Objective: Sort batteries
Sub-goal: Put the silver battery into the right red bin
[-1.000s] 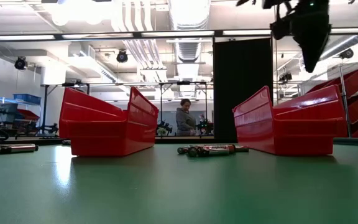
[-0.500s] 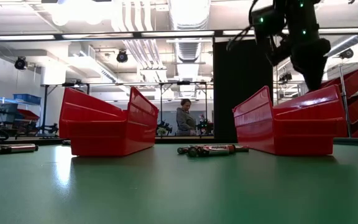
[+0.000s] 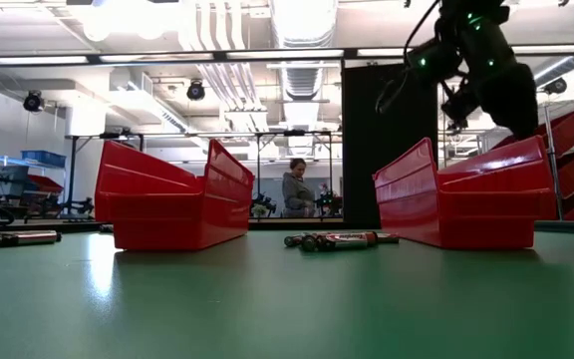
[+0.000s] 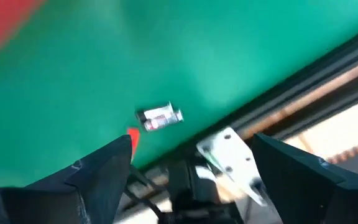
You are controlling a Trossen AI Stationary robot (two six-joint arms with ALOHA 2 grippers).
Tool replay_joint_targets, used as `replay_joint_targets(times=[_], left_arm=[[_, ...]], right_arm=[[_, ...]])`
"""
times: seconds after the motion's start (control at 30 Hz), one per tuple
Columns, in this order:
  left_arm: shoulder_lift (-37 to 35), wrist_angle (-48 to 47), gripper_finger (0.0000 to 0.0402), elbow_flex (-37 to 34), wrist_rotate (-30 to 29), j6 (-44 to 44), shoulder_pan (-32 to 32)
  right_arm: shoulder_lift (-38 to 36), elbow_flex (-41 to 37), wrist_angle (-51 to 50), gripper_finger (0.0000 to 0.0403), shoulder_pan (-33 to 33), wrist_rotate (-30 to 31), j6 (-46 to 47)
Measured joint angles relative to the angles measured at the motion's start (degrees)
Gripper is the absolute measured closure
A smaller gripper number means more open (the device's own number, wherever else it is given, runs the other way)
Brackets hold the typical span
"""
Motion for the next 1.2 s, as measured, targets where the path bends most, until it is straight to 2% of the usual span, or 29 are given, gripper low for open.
replay_joint_targets(times=[0.2,0.3,0.43,0.67,0.8,0.97,1.2], left_arm=[[1.0,-0.8,0.0246,0.2,0.0,-2.5,-0.1],[1.2,-3.1,0.0246,0.2,0.0,-4.1,-0.6],[1.3,-4.7,0.0246,0.2,0.0,-5.8,-1.2],[0.9,-4.7,0.0246,0.2,0.1,-6.3,-1.7],[0.1,-4.6,0.0246,0.3,0.4,-6.4,-1.7],[0.0,-4.7,0.0246,0.3,0.4,-5.7,-1.7],[-0.1,-4.7,0.0246,0.3,0.5,-5.7,-1.7]], right_arm=[[1.4,-2.6,3.5,0.0075,-1.4,-3.4,1.1],[1.2,-4.3,3.3,0.0065,-1.6,0.0,-2.1],[0.6,-6.7,3.5,0.0061,-1.4,-0.8,-4.0],[-8.1,-11.1,9.4,0.0072,-0.4,-1.4,-0.1],[-10.9,-13.5,9.5,0.0073,-0.3,1.2,3.3],[-10.4,-16.5,9.5,0.0067,0.3,1.5,0.7],[-9.9,-18.8,10.7,0.0059,2.4,-0.5,2.3]])
